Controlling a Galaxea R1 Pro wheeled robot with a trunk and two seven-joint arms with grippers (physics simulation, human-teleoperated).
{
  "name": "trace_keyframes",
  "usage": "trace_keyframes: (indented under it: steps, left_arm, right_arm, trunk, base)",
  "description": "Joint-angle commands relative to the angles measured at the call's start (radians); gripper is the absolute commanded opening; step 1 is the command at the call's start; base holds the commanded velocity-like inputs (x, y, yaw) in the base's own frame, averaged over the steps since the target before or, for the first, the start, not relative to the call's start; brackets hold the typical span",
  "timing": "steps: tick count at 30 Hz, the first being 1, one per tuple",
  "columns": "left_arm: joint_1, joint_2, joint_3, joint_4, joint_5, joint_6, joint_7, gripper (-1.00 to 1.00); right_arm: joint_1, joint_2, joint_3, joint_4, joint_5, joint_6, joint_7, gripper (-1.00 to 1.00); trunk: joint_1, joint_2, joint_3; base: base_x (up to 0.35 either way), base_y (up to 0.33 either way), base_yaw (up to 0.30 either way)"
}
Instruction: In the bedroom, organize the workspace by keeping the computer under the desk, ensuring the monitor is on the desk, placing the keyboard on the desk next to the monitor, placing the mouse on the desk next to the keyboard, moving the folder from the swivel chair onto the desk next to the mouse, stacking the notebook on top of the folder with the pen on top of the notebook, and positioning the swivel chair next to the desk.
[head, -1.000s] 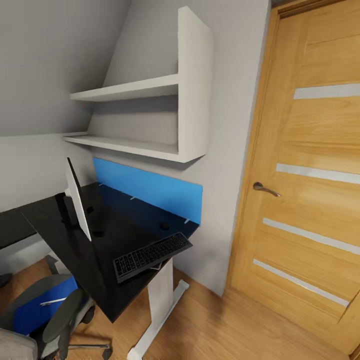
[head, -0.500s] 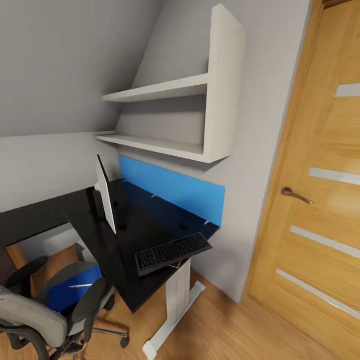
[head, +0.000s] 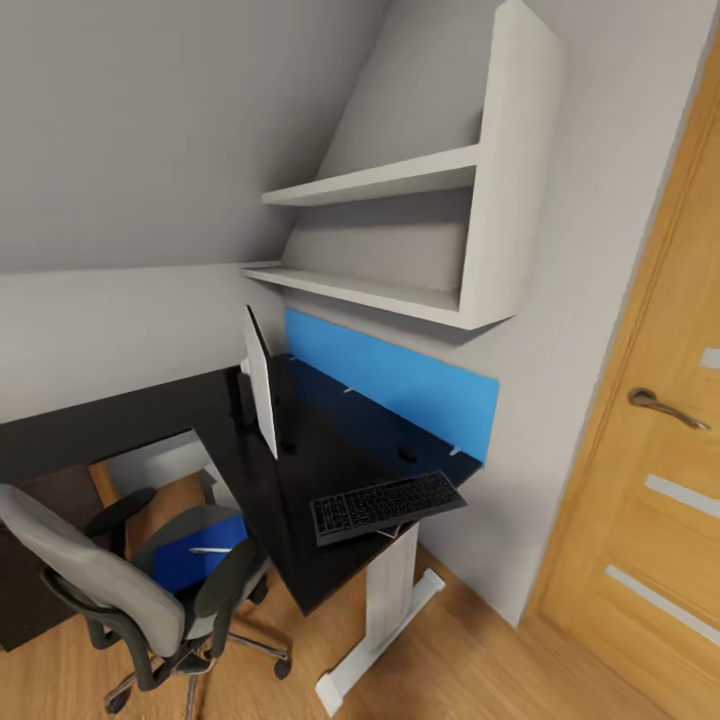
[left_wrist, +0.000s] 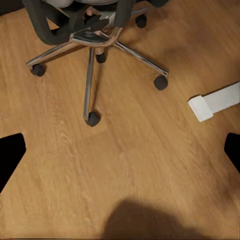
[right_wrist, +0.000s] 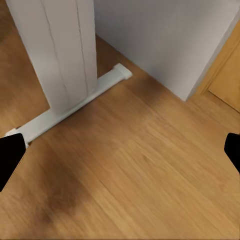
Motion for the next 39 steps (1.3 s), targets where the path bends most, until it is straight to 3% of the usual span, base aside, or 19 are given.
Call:
trace_keyframes:
  steps: [1,39]
  left_arm:
    - [0.0,0.0,0.002,-0.001,0.009,-0.003,-0.002,1.0]
    - [0.0,0.019,0.002,-0.001,0.01,-0.006,-0.001,1.0]
  right_arm:
    - [-0.001,0.0,0.007,0.001,0.0,-0.002,-0.007,1.0]
    - [-0.001,0.001,0.01,0.002,0.003,-0.003,-0.004,1.0]
  trunk:
    - [0.0,-0.001,-0.001]
    - [0.0,-0.001,-0.001]
  base:
    - [0.0,0.0,0.288]
    - [0.0,0.0,0.288]
